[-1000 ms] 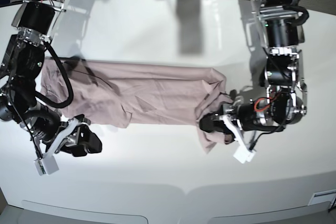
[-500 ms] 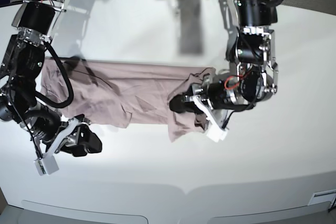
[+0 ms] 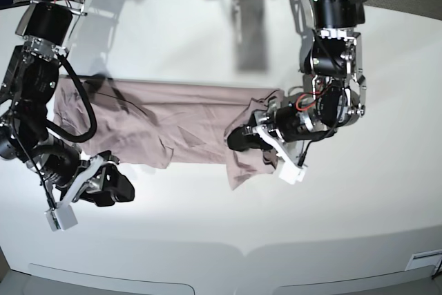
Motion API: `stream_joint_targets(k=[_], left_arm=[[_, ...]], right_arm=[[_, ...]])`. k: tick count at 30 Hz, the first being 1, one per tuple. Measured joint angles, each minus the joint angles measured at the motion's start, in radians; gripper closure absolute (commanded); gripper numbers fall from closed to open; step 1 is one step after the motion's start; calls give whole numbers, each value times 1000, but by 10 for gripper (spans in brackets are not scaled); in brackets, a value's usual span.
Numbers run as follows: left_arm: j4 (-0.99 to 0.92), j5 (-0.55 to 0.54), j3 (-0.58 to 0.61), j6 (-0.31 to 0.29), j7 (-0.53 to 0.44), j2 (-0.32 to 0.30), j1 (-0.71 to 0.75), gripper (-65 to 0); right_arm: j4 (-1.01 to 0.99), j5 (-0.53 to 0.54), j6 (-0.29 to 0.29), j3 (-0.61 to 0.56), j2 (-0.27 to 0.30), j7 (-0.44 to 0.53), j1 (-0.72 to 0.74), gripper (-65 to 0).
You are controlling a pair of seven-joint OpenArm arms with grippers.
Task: Fold the T-shirt properly
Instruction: 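Carry the strip end with the left gripper toward the right gripper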
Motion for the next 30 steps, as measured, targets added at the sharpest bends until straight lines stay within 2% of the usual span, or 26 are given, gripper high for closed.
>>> stream_joint_targets(k=[5,9,13,15,20,23,30], left_arm=[[0,0,12,0,0,-1,0,0],[0,-30,111,4,-10,-6,0,0],[0,-29,275,7,-31,-3,-1,-287],[0,-5,333,6,-60,-3,-3,-358],[0,89,352,15,-116,-1,-16,-363],[0,105,352,37,-120,-6,-32,-363],[0,104,352,37,-93,-6,-55,-363]], right_arm=[[0,3,0,0,0,0,0,-291],[0,4,0,0,0,0,0,-291],[0,5,0,0,0,0,0,-291],[0,4,0,0,0,0,0,-291],[0,4,0,0,0,-14,0,-291],[0,4,0,0,0,-15,0,-291],[0,-19,0,0,-14,-11,0,-291]])
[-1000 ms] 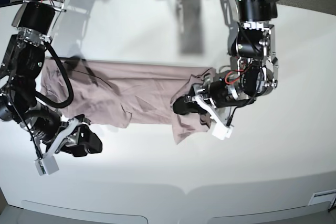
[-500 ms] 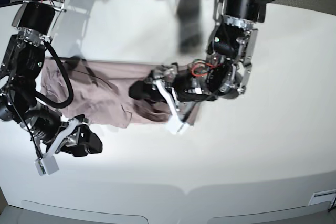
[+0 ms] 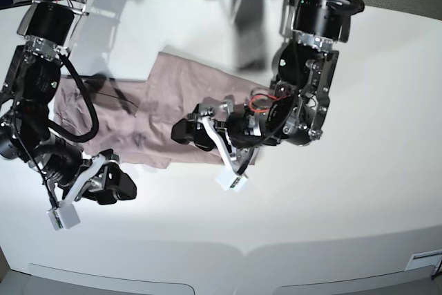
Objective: Fold the T-shirt properly
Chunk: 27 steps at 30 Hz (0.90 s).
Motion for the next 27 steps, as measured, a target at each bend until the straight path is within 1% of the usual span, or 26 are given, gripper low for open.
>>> stream_joint_targets(k=[2,3,6,7,8,9,10,12,14,16,19,22,23,25,27], left_arm=[[0,14,0,0,15,0,3,-363],[0,81,0,-4,19,0,2,-362],[0,345,1,-1,28,-1,-21,-354],[0,415,0,15,27,-2,-34,-354],[0,464,0,41,27,-3,-51,-354],[4,498,0,58,26,-5,-68,-354],[19,525,0,64,27,-5,-84,-354],[63,531,-1,74,25,-5,-110,-354],[116,531,0,76,25,2,-126,-354],[176,493,2,75,43,3,-127,-354],[216,397,2,75,68,3,-127,-354],[216,348,2,74,78,3,-124,-354],[216,334,2,75,78,3,-122,-354],[216,310,2,75,78,3,-119,-354],[216,292,2,75,78,2,-114,-354]], right_arm=[[-5,-60,0,0,-5,4,0,-291],[-13,-95,0,0,-4,5,0,-291],[-33,-179,0,0,16,12,-5,-291],[-35,-191,0,0,30,12,-6,-291],[-35,-210,0,0,45,16,-5,-291],[-35,-253,0,1,57,21,-3,-291],[-35,-302,-21,8,64,19,-2,-291],[-37,-377,-83,48,70,18,-5,-291],[-60,-379,-109,111,85,19,-13,-291],[-104,-373,-115,183,105,23,-26,-291],[-211,-338,-114,283,149,18,-64,-291],[-328,-288,-117,358,193,5,-100,-291],[-363,-283,-110,374,206,0,-106,-291],[-422,-259,-76,401,226,-3,-121,-291],[-466,-238,-49,417,235,-2,-132,-291]])
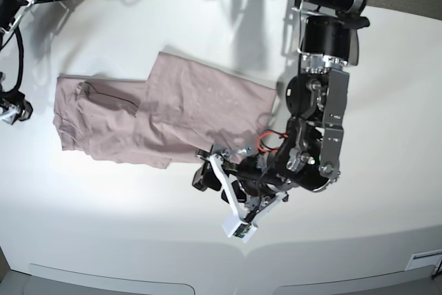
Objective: Fold the T-shirt properly
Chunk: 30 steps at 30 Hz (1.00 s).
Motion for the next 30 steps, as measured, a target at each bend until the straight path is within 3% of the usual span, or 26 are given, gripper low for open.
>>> stream_joint_targets(k=[8,12,15,26,30], left_arm=[[0,0,0,0,-2,0,50,-354],[0,42,0,0,2,0,70,-354],[0,58,0,0,0,0,67,-354],[0,66,0,-1,23,-2,106,-354],[0,166,0,0,-13,-6,163,-354]], right_arm=[[-217,104,30,6,5,96,29,-291],[-316,101,30,6,-1,74,62,-291],[-324,183,42,-7,-15,43,74,-291],[-324,191,45,-226,-101,53,143,-291],[-324,189,45,-225,-100,47,172,-291]])
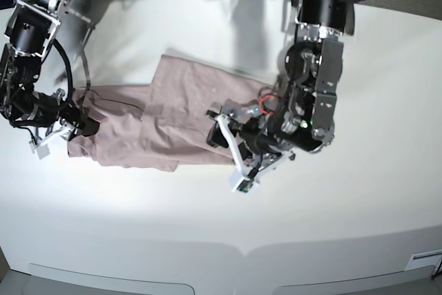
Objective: Fold the T-shirt properly
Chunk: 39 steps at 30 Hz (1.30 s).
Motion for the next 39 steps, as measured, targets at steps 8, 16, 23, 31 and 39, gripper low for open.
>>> stream_joint_targets(k=[8,16,23,31,39], left_arm=[[0,17,0,0,-44,1,68,-354],[0,17,0,0,-77,1,68,-354],[0,17,0,0,-77,1,68,-354],[0,17,0,0,-77,1,68,-354],[0,17,0,0,-77,1,68,-354]], right_arm=[[0,58,0,0,0,-1,7,0],[0,58,0,0,1,-26,13,0],[0,58,0,0,51,-88,13,-279],[0,3,0,0,145,-120,13,-305],[0,-188,0,0,120,26,13,-396]])
